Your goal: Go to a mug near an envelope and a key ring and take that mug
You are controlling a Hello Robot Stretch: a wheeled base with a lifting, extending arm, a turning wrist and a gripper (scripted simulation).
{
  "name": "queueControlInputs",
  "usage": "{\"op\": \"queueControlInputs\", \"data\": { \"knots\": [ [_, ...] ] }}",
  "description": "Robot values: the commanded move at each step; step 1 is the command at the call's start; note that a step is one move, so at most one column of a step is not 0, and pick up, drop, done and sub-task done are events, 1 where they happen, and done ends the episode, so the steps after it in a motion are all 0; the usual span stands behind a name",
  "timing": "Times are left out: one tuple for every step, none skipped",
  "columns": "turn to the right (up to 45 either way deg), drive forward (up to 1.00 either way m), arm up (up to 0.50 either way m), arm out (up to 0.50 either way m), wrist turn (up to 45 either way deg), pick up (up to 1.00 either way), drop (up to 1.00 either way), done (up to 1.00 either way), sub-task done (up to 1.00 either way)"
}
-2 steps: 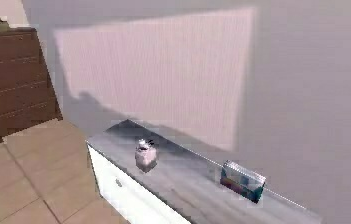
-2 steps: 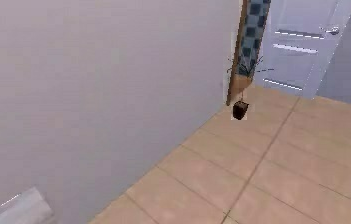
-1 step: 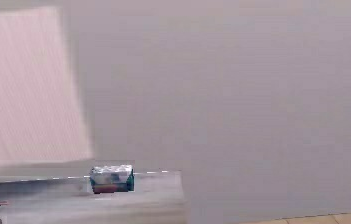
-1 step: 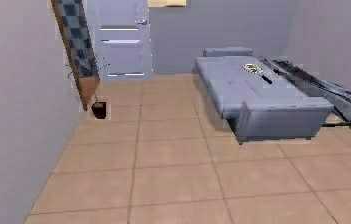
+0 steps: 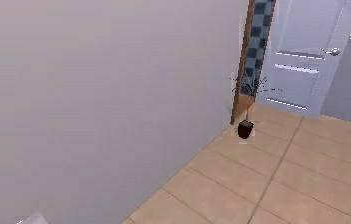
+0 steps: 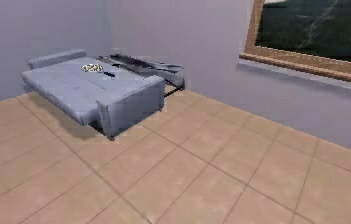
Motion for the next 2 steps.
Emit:
{"op": "queueControlInputs", "data": {
  "knots": [
    [12.0, 0.00, 0.00, 0.00, 0.0, 0.00, 0.00, 0.00, 0.00],
    [0.0, 0.15, 0.00, 0.00, 0.0, 0.00, 0.00, 0.00, 0.00]
  ]
}}
